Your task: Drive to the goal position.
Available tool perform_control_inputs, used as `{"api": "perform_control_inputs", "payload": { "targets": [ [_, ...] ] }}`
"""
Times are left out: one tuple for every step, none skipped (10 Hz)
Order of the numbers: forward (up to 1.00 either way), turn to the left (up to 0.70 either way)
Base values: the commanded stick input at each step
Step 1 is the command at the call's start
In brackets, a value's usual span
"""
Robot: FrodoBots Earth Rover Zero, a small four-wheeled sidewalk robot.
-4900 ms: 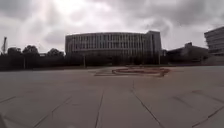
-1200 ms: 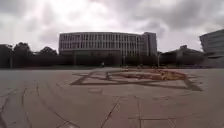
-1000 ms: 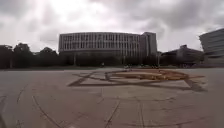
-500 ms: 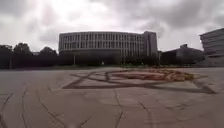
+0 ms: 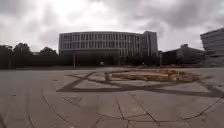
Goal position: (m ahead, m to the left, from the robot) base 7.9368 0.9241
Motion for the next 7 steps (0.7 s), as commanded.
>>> {"api": "perform_control_inputs", "payload": {
  "targets": [
    [0.7, 0.0],
    [0.7, 0.18],
    [0.7, 0.35],
    [0.7, 0.35],
    [0.7, 0.09],
    [0.7, 0.0],
    [0.7, 0.0]
  ]
}}
